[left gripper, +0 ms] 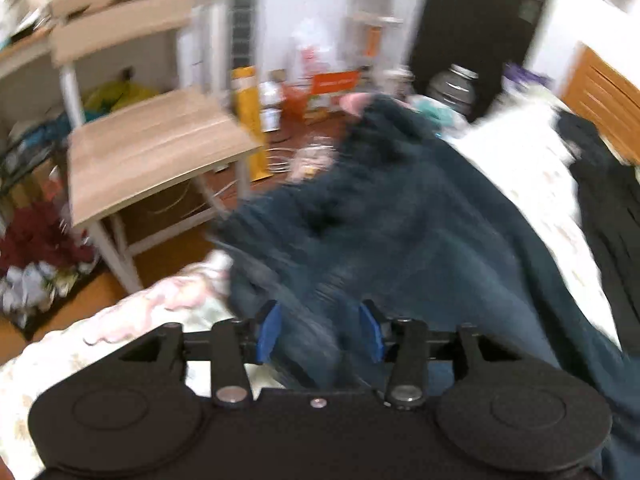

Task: Fold clothes
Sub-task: 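Lay the jeans flat and open both grippers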

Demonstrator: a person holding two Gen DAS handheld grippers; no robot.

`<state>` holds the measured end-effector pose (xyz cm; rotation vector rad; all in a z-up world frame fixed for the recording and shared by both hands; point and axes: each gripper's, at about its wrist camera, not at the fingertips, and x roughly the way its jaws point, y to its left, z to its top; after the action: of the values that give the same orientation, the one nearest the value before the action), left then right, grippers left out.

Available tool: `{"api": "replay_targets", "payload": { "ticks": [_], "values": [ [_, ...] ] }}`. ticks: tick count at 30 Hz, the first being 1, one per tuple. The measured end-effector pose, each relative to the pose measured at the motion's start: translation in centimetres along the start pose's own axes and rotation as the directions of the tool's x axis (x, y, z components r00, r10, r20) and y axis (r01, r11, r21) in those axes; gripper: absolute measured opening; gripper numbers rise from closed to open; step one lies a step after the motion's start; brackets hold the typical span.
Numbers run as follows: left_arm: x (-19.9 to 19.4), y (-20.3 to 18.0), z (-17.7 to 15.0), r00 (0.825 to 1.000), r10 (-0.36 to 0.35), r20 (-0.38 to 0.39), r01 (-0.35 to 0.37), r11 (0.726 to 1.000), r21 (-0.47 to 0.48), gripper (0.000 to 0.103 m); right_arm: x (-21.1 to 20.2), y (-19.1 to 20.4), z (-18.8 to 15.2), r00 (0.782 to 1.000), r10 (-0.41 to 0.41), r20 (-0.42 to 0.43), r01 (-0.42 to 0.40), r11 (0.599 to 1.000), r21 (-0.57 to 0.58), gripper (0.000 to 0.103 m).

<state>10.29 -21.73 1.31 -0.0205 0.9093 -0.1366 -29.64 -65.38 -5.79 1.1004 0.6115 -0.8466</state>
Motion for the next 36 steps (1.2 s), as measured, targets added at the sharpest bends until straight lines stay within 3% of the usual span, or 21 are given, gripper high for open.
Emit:
{"api": "replay_targets", "payload": {
  "ticks": [3,6,8,11,12,14,16,19,21,23,25,26,28,29,30,31,32,34,35,36],
  "values": [
    [-0.7,-4.3,-1.0,0.997,-0.078,0.009,0.077,0.993,0.088,0.056,-3.0,-1.4,4.0,0.982,-0.099,0.160,0.118,0.987,-0.113,0.063],
    [-0.3,-8.3,-1.3,0.983,-0.180,0.030,0.174,0.973,0.149,0.056,-4.9,-1.9,8.1,0.938,-0.158,0.309,0.248,0.928,-0.279,0.065],
    [1.1,-10.4,-1.4,0.979,-0.202,0.010,0.197,0.963,0.185,0.056,-4.5,-1.9,10.4,0.938,-0.135,0.321,0.261,0.883,-0.390,0.067],
    [4.2,-13.0,-1.8,0.978,-0.185,-0.098,0.203,0.951,0.232,0.044,-2.9,-1.2,13.1,0.943,-0.155,0.295,0.297,0.793,-0.532,0.067],
    [4.9,-13.4,-1.9,0.976,-0.184,-0.120,0.208,0.950,0.235,0.039,-2.1,-0.9,14.2,0.949,-0.153,0.277,0.291,0.764,-0.576,0.067],
    [5.9,-14.1,-2.3,0.975,-0.165,-0.150,0.197,0.951,0.237,0.040,-0.8,-0.6,15.4,0.968,-0.133,0.212,0.241,0.721,-0.650,0.066],
    [6.7,-14.2,-2.9,0.975,-0.147,-0.168,0.184,0.955,0.232,0.040,2.0,-0.1,15.9,0.968,-0.197,0.156,0.247,0.632,-0.735,0.061],
    [7.6,-14.0,-3.4,0.971,-0.132,-0.201,0.176,0.959,0.223,0.042,3.1,-0.6,16.6,0.972,-0.201,0.121,0.223,0.633,-0.742,0.054],
    [8.5,-13.7,-3.5,0.965,-0.121,-0.233,0.173,0.961,0.216,0.042,3.7,-1.0,17.1,0.975,-0.201,0.095,0.204,0.637,-0.743,0.023],
    [8.7,-14.1,-3.7,0.965,-0.109,-0.240,0.162,0.963,0.215,0.043,3.8,-1.1,16.8,0.970,-0.215,0.111,0.223,0.620,-0.752,0.016],
    [8.9,-14.7,-3.9,0.968,-0.079,-0.240,0.136,0.963,0.232,0.043,3.7,-0.9,16.1,0.960,-0.235,0.150,0.260,0.561,-0.786,0.011],
    [8.8,-14.9,-4.0,0.969,-0.069,-0.238,0.127,0.964,0.235,0.043,3.6,-1.0,16.2,0.957,-0.245,0.158,0.272,0.561,-0.782,0.009],
    [8.8,-15.2,-4.0,0.970,-0.054,-0.237,0.112,0.965,0.236,0.043,3.4,-1.7,16.6,0.936,-0.292,0.197,0.336,0.570,-0.750,0.008],
    [8.8,-15.2,-3.9,0.970,-0.049,-0.239,0.106,0.968,0.229,0.043,3.3,-2.4,16.8,0.907,-0.342,0.245,0.405,0.554,-0.727,0.000],
    [8.8,-15.2,-3.9,0.969,-0.045,-0.242,0.101,0.969,0.225,0.043,3.2,-3.2,17.4,0.883,-0.383,0.271,0.452,0.540,-0.710,0.000],
    [8.8,-15.3,-3.8,0.969,-0.045,-0.243,0.102,0.968,0.228,0.043,3.1,-4.1,18.2,0.872,-0.409,0.271,0.473,0.556,-0.683,0.000],
    [8.8,-15.3,-3.8,0.969,-0.046,-0.245,0.104,0.967,0.231,0.043,2.6,-5.5,19.8,0.899,-0.388,0.203,0.424,0.652,-0.629,0.000],
    [8.8,-15.2,-3.8,0.969,-0.052,-0.242,0.109,0.967,0.231,0.043,1.9,-5.8,20.9,0.903,-0.379,0.201,0.420,0.679,-0.602,0.000],
    [8.8,-15.1,-3.8,0.970,-0.056,-0.238,0.112,0.967,0.228,0.043,1.6,-5.5,20.8,0.918,-0.347,0.192,0.388,0.683,-0.618,0.000],
    [8.8,-15.0,-3.8,0.970,-0.061,-0.234,0.115,0.968,0.224,0.043,1.0,-4.7,20.7,0.946,-0.272,0.176,0.319,0.688,-0.651,0.001]
  ]
}}
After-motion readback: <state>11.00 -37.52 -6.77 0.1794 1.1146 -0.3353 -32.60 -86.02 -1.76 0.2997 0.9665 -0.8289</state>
